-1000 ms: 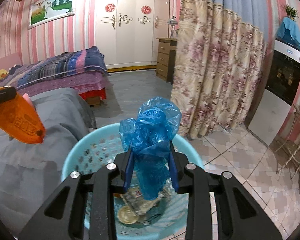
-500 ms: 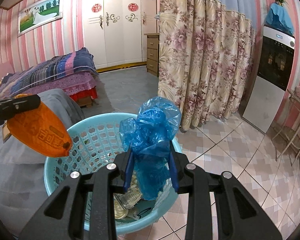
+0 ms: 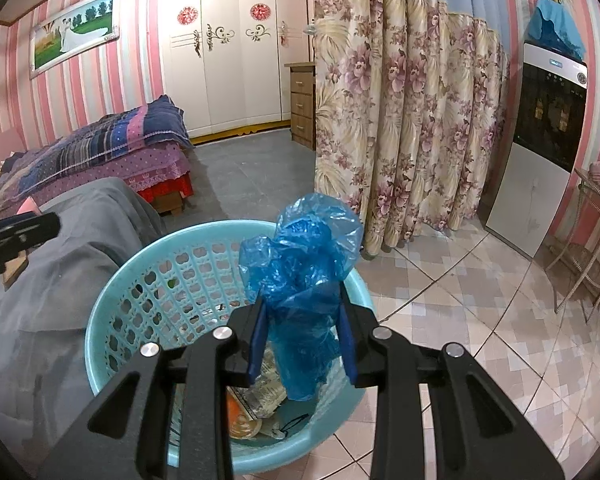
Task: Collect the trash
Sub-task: 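Open both tools to drop the peel and bag into the basket, then move both open tools back over the bed toward the brown paper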
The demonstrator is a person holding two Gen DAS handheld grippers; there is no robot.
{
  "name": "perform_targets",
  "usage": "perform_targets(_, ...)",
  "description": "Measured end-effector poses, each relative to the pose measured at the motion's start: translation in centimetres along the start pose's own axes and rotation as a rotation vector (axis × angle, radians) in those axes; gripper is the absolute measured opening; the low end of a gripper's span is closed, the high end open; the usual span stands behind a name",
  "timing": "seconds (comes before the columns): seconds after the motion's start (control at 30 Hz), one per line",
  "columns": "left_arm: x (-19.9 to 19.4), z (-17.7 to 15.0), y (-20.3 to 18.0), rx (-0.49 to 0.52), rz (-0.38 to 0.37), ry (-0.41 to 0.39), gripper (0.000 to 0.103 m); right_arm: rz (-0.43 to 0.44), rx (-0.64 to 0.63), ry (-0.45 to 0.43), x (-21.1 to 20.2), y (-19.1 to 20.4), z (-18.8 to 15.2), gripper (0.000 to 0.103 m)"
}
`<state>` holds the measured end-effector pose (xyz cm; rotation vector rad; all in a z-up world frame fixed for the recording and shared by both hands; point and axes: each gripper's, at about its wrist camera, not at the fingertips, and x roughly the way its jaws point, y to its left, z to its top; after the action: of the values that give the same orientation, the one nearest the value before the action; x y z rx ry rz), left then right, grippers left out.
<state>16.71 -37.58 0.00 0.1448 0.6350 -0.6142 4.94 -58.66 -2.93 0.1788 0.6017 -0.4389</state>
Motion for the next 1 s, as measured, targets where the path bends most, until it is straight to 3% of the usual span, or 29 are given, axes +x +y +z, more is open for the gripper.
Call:
perform_targets(0.13, -1.5, -0.5, 1.5, -0.008, 0.073, -0.039, 0.096, 0.01, 0.005, 0.003, 0.6, 0.9, 0.0, 0.032)
perform_targets(0.2, -2.1, -0.7, 2.1, -0.011, 0.095, -0.05, 0.097, 0.013, 0.004, 0.002, 0.9, 1.5, 0.0, 0.036)
perform_targets(0.23, -2.5, -0.9, 2.5, -0.014, 0.102, -0.055, 0.097, 0.012, 0.003, 0.0, 1.0, 1.8, 0.1, 0.041)
perform_targets(0.3, -3.2, -1.1, 3.2, -0.022, 0.115, -0.061, 0.097, 0.009, 0.006, -0.011, 1.1, 2.3, 0.1, 0.07)
perform_targets(0.37, -4.0, -1.4, 4.1, -0.03, 0.13, -0.072, 0.097, 0.007, 0.002, -0.012, 1.3, 2.8, 0.2, 0.073)
perform_targets(0.5, -5.9, -1.9, 5.8, -0.043, 0.162, -0.093, 0.097, -0.01, 0.001, -0.03, 0.9, 3.5, 0.3, 0.092)
perform_targets(0.67, -8.4, -2.4, 8.7, -0.08, 0.193, -0.109, 0.097, -0.019, -0.008, -0.047, 0.2, 5.1, 0.2, 0.096)
perform_targets(1.0, -13.4, -3.8, 16.6, -0.137, 0.317, -0.12, 0.097, 0.085, -0.077, -0.102, -2.1, 12.2, 1.4, 0.098)
